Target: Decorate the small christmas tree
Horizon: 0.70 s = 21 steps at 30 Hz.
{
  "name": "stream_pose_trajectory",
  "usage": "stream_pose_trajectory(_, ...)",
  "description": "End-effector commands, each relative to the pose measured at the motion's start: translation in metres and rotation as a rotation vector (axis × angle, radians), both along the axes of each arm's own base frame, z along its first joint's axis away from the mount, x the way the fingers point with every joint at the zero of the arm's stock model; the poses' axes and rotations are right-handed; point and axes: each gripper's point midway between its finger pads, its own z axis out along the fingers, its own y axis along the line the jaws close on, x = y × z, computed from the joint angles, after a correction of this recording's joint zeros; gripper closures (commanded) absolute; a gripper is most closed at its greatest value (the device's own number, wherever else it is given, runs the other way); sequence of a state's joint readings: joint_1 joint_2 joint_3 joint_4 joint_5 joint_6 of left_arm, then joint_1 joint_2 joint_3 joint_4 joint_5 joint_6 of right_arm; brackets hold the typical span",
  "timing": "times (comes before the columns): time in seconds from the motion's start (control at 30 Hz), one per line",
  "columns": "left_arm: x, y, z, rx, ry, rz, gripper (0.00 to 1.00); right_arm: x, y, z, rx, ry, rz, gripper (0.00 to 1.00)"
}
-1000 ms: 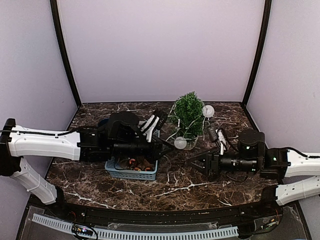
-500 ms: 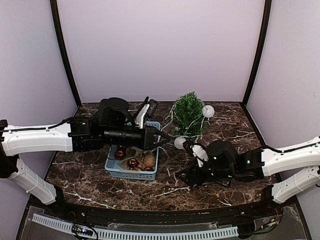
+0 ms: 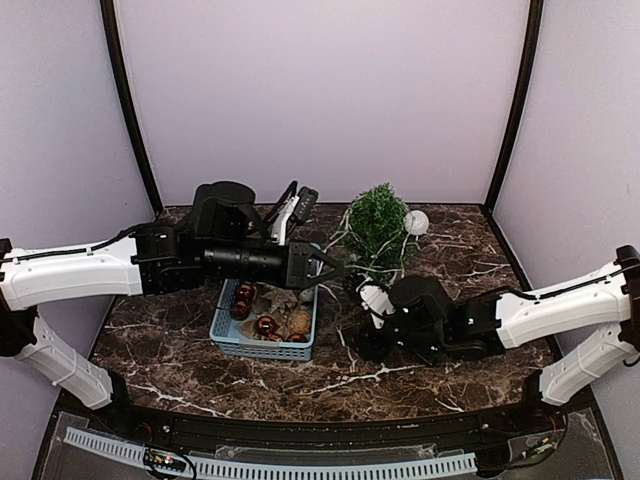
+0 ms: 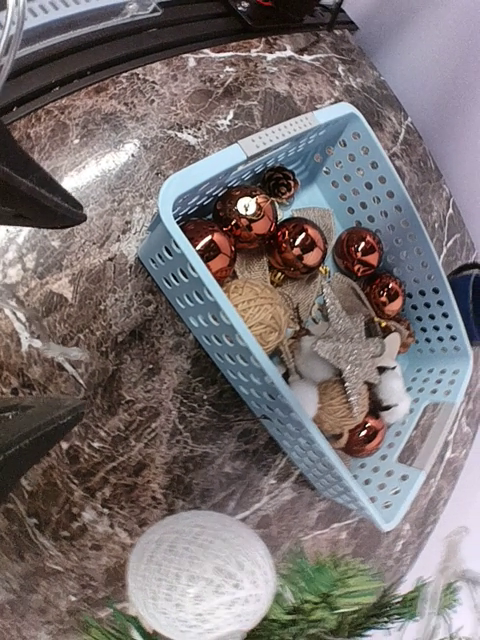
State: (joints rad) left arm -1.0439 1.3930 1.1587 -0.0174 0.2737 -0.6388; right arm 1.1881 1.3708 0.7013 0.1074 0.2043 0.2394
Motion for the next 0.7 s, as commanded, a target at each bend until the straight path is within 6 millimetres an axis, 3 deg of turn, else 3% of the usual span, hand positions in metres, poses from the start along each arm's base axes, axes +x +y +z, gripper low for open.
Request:
stream_pose_trajectory(0.0,0.004,0.003,0.015,-0.039,0.004,0.010,1.00,0.004,0.014,0.044,0.158,-0.054,-0.008,0.63)
stream_pose_trajectory(0.07,0.007,0.004,0.014,-0.041,0.012,0.021,1.00,0.003,0.011,0.055,0.201,-0.056,-0.022,0.88)
stream_pose_trajectory(0.13,0.010,0.007,0.010,-0.038,0.029,0.040,1.00,0.003,0.005,0.063,0.234,-0.056,-0.040,1.00)
stream_pose_trajectory(0.3,0.027,0.017,0.006,-0.060,0.067,0.115,1.00,0.001,-0.016,0.088,0.279,-0.035,-0.093,1.00)
stream_pose_trajectory(0.47,0.057,0.028,0.001,-0.106,0.115,0.206,1.00,0.001,-0.047,0.122,0.290,-0.029,-0.180,1.00)
stream_pose_trajectory(0.57,0.071,0.024,-0.006,-0.118,0.139,0.207,1.00,0.006,-0.063,0.147,0.275,-0.044,-0.241,1.00)
stream_pose_trajectory(0.67,0.084,0.018,0.001,-0.143,0.134,0.195,1.00,0.016,-0.070,0.168,0.231,-0.062,-0.300,1.00)
